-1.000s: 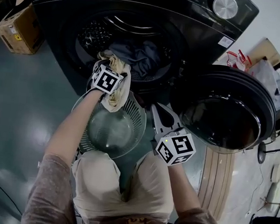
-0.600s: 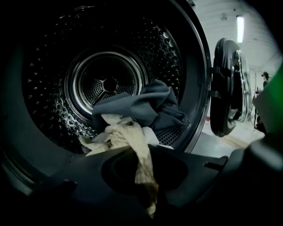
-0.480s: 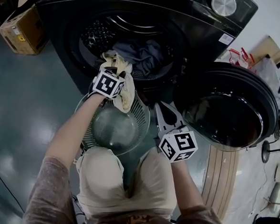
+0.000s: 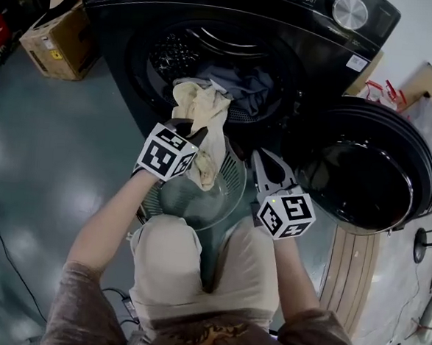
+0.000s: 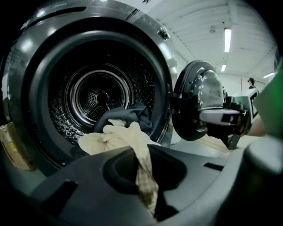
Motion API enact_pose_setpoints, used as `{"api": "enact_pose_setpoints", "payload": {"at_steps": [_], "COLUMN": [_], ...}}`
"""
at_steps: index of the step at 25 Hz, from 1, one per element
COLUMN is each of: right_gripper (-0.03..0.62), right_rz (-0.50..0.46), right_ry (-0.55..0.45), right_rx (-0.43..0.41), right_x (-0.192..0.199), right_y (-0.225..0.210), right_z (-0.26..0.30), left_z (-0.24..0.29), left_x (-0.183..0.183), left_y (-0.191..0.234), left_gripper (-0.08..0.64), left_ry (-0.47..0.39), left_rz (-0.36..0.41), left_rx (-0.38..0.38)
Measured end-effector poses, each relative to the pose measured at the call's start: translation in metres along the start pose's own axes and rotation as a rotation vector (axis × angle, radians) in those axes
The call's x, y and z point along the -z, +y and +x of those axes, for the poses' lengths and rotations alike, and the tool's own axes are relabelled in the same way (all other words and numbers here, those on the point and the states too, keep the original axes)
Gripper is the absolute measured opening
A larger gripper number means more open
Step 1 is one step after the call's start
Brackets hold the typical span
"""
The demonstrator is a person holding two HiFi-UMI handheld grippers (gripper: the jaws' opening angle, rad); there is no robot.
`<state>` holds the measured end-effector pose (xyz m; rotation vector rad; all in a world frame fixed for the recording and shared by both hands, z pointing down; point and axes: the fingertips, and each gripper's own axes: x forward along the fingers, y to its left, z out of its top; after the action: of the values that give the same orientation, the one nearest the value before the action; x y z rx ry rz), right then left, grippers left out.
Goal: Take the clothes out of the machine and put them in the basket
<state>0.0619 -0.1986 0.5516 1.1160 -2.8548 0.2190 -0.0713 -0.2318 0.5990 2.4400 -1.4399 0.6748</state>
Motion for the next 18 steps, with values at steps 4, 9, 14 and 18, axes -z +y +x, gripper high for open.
{"api": "enact_pose_setpoints", "payload": {"at_steps": [4, 9, 14, 18], "right_gripper": [-0.003, -0.003, -0.003, -0.003], "right_rz": [0.003, 0.003, 0.012, 0.015], "right_ry": [0.0, -0.003, -0.01, -0.007], "right_rx": [-0.021, -0.045, -0.056, -0.065], "right_x": [0.0, 0.0, -0.002, -0.001], "right_y": [0.005, 0.012, 0.014, 0.017], "right_z": [0.006, 0.014, 0.022, 0.025], "left_z": [-0.029, -0.061, -0.084, -0.079], "left_x": [0.003, 0.001, 0.0, 0.006], "left_y": [-0.022, -0.053, -0.066, -0.049], "left_gripper": [0.04, 0.04, 0.041, 0.062], "left_ry": [-0.019, -0.036, -0.041, -0.047], "left_rz": [-0.014, -0.017, -0.017, 0.013], "left_rx": [0.027, 0.075, 0.104, 0.026]}}
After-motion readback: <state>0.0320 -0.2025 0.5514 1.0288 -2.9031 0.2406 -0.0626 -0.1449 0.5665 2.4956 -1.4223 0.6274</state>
